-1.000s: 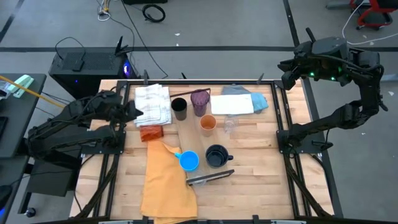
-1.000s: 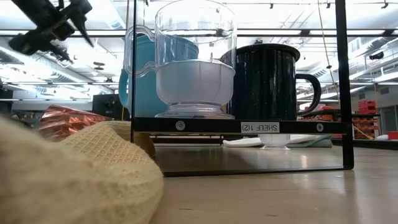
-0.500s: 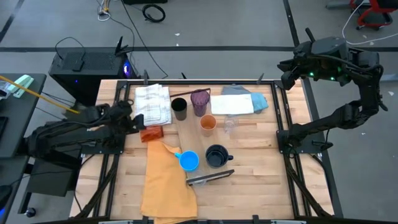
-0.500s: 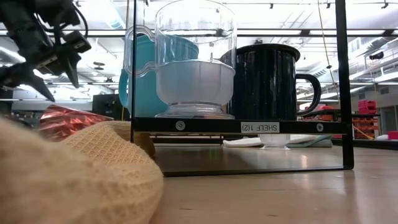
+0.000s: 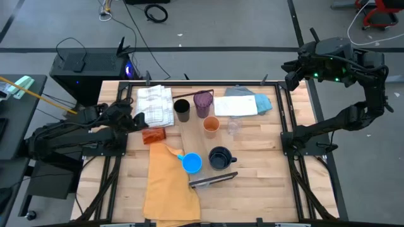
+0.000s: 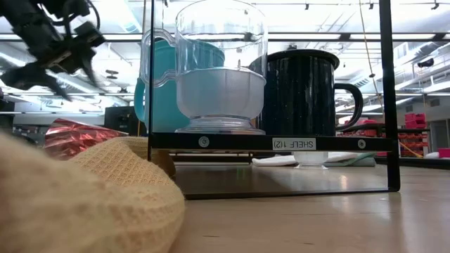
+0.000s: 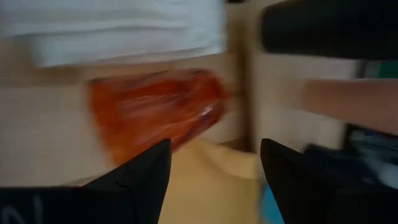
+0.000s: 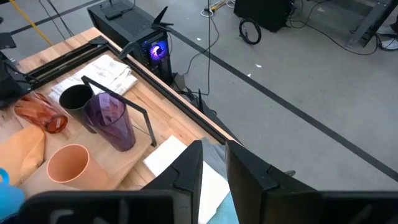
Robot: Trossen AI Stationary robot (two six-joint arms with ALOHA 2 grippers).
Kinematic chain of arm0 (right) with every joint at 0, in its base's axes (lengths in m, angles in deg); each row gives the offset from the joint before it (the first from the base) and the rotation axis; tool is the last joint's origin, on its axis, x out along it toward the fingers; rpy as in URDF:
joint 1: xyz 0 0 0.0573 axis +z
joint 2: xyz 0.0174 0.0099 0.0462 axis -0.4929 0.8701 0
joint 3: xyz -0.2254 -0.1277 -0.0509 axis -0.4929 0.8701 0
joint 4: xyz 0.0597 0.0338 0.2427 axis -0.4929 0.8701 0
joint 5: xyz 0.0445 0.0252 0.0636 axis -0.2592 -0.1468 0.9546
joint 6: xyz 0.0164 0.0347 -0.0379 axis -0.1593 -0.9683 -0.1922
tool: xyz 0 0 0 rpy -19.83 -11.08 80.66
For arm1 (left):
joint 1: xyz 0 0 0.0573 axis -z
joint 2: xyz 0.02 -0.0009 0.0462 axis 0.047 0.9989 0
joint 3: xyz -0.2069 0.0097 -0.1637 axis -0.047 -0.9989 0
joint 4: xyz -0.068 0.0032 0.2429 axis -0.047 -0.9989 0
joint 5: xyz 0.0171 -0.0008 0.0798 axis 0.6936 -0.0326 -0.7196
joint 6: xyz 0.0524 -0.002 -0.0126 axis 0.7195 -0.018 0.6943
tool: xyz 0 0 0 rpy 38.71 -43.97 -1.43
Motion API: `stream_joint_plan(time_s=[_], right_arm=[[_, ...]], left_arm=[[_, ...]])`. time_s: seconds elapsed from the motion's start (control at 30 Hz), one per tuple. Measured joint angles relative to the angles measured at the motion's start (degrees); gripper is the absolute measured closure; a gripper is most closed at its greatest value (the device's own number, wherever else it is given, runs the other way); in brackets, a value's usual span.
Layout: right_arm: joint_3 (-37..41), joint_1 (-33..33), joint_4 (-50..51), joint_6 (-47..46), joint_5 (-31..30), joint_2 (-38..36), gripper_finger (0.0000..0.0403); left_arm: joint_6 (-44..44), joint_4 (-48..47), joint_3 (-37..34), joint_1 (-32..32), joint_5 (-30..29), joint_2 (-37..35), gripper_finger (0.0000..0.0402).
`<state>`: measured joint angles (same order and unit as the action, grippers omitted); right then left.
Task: Stack small to large cups/mugs on shelf
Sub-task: Put the brown cup on the shelf
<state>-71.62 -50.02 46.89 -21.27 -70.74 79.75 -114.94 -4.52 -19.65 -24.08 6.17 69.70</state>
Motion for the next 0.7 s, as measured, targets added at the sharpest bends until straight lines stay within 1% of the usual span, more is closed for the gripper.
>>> stream_joint_plan(time_s=[0.1, 0.17, 0.3, 0.4, 0.7], right_arm=[[0.00, 0.00, 0.00, 0.00, 0.00, 0.00, 0.0326], [0.00, -0.01, 0.00, -0.02, 0.00, 0.00, 0.0326], [0.00, 0.00, 0.00, -0.28, 0.00, 0.00, 0.0326], [0.00, 0.00, 0.00, -0.57, 0.02, 0.00, 0.0326], [0.00, -0.02, 0.00, -1.57, 0.48, 0.00, 0.0326]], left_arm=[[0.16, -6.39, 1.00, 0.36, 0.31, 0.02, 0.0155], [0.05, -8.47, 1.50, 0.72, 0.33, 0.03, 0.0159], [0.13, -8.50, 1.53, 1.11, 0.46, 0.27, 0.0165], [1.19, -8.41, 1.44, 1.11, 1.12, 1.86, 0.0168], [6.82, -8.62, 1.39, 1.14, 1.06, 10.65, 0.0168]])
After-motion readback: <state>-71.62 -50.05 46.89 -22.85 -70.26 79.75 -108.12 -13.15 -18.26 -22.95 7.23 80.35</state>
